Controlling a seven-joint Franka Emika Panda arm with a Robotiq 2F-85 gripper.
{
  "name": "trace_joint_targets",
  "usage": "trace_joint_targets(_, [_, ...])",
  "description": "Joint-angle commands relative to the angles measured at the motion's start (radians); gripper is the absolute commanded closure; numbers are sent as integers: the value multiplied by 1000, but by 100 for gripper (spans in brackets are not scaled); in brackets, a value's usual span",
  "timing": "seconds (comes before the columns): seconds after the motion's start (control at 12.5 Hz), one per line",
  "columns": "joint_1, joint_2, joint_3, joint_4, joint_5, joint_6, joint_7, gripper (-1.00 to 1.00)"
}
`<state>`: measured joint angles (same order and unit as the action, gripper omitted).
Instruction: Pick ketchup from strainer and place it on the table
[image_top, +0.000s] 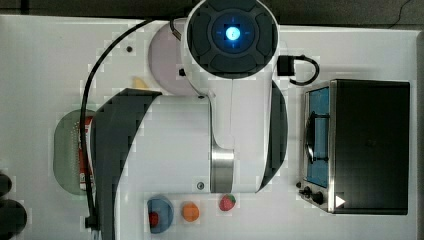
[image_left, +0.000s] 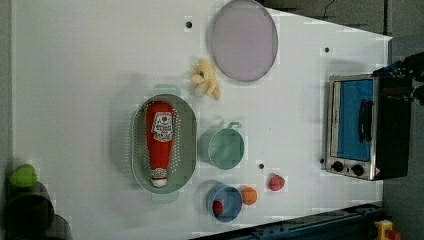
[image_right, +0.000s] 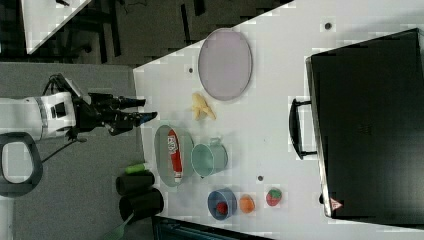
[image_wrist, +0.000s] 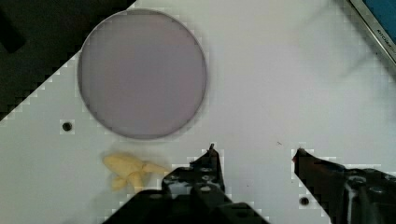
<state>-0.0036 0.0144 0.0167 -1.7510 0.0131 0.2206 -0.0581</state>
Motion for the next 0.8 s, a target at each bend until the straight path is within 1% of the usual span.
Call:
trace_joint_targets(0.08, [-99,-184,66,-65,-1,-145,73,-59])
trace_joint_targets(0.24, [-96,-180,88,-65,0,-143,73,-100])
trace_joint_targets(0.48, [-83,-162,169,-65,0,-126,73,-100])
trace_joint_targets(0.8, [-67,-119,339,-65,0,-115,73,-100])
